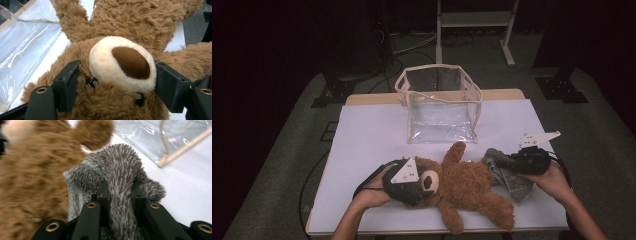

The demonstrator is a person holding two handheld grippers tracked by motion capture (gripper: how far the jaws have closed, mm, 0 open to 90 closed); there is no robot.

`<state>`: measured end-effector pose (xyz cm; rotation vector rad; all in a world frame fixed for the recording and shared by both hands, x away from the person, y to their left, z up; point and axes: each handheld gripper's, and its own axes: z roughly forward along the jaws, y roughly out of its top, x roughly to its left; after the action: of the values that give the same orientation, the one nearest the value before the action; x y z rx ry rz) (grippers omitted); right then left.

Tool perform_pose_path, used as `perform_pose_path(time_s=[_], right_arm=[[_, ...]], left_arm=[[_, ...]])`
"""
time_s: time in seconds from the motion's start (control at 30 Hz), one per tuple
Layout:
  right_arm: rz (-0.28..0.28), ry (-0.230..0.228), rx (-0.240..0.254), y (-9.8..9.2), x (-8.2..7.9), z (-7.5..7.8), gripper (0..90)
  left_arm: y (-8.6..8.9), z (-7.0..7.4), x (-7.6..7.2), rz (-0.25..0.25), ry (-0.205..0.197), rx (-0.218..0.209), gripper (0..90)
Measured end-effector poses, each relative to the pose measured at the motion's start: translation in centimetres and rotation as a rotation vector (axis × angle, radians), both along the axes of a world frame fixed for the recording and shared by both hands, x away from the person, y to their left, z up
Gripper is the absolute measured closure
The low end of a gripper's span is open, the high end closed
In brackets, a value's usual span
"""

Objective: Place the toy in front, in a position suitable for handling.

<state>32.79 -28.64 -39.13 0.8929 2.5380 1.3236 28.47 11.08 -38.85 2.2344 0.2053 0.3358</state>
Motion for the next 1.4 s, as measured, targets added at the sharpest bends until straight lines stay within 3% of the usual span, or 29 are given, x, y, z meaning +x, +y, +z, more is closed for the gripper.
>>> perform_pose_path(time_s=[0.13,0.3,0.53,0.6,0.7,0.83,1.03,1.13,1.3,1.4], right_arm=[[0.060,-0.018,0.029,1.2,-1.1,1.0,74.4],[0.138,-0.045,0.019,3.5,-2.3,1.6,74.4],[0.088,0.003,0.052,1.4,-3.0,-0.2,74.4],[0.091,0.008,0.066,1.3,-3.4,-0.1,74.5],[0.126,-0.013,0.067,2.2,-3.7,0.9,74.4],[0.192,-0.052,0.041,4.9,-3.7,2.4,74.4],[0.237,-0.085,0.030,7.4,-3.2,3.3,74.2],[0.234,-0.079,0.019,7.5,-2.9,2.8,74.2],[0.205,-0.059,0.033,6.4,-2.6,2.3,74.3],[0.198,-0.062,0.036,6.0,-2.6,2.1,74.2]], left_arm=[[-0.2,0.1,0.3,0.017,0.002,-0.003,26.9],[-0.3,0.3,0.9,0.037,0.005,0.002,26.9],[-0.2,0.3,1.2,0.056,0.019,-0.020,27.3],[-0.4,0.2,1.2,0.051,0.017,-0.017,27.3],[-0.6,0.3,1.4,0.049,0.016,-0.011,27.3],[-0.6,0.4,1.6,0.048,0.018,-0.003,27.2],[-0.3,0.5,1.4,0.043,0.004,-0.010,26.5],[0.2,0.9,1.1,0.030,-0.012,-0.003,25.8],[1.8,1.4,0.7,0.059,-0.016,0.009,25.8],[3.2,1.1,0.6,0.081,0.002,0.017,26.1]])
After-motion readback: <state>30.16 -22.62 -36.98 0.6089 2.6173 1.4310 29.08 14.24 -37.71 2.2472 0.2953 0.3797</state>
